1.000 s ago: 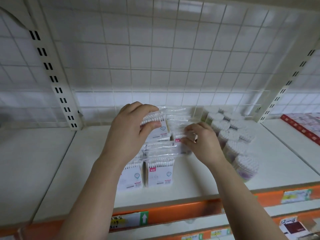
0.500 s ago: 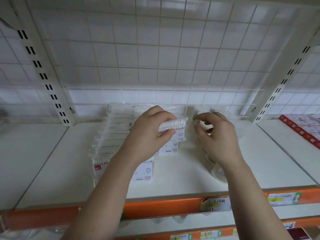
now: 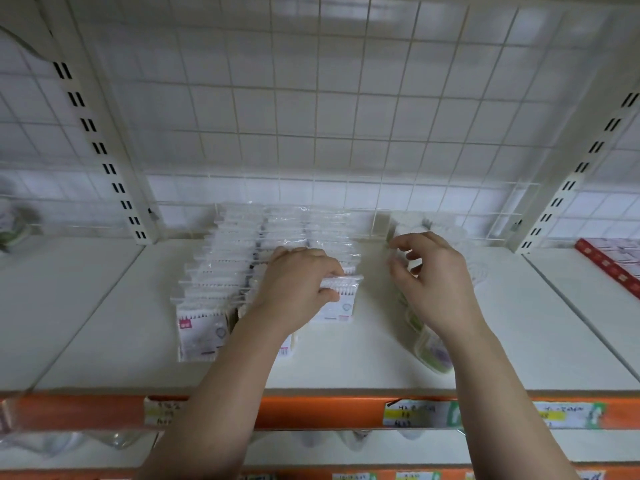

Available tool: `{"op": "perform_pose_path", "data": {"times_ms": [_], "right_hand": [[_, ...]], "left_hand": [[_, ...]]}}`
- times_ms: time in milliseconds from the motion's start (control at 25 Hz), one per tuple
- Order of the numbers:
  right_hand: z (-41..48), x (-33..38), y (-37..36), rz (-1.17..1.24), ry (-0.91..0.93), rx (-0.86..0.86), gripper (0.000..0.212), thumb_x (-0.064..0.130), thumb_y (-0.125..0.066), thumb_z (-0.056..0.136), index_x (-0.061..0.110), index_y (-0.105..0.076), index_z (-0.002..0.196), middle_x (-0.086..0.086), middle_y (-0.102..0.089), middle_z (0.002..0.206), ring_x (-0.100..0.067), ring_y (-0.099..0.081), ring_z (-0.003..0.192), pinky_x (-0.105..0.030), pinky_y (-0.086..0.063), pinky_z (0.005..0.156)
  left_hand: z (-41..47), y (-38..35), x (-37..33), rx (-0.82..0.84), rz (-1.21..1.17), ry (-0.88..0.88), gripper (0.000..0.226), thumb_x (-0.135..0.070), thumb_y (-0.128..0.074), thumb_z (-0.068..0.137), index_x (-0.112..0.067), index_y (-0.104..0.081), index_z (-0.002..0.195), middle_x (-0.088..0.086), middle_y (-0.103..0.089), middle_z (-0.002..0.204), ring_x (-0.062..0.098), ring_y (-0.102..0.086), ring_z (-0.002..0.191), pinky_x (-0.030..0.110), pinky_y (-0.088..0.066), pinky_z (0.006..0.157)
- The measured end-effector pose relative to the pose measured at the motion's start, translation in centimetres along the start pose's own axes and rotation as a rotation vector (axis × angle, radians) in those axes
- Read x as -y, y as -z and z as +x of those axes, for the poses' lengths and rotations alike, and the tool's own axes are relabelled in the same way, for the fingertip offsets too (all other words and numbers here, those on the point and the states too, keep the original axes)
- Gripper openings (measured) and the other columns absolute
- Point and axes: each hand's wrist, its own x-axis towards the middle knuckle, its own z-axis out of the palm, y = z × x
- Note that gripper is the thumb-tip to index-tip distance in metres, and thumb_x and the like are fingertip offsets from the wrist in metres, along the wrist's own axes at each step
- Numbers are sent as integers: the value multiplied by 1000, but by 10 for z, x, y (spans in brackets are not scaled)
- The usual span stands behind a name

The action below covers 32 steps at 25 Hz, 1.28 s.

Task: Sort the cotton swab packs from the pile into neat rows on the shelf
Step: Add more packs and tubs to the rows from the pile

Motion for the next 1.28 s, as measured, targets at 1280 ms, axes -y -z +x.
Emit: {"op": "perform_pose_path", "data": {"times_ms": [1280], "right_hand": [[-2, 75, -61, 96, 318, 236, 21, 15, -63, 84, 18, -67, 104, 4, -63, 101, -17, -56, 95, -16, -35, 81]], "left_hand": [[-82, 43, 47, -432, 273, 301, 26, -36, -42, 89, -21, -63, 93, -4, -62, 93, 23, -57, 88, 36, -36, 78]]}}
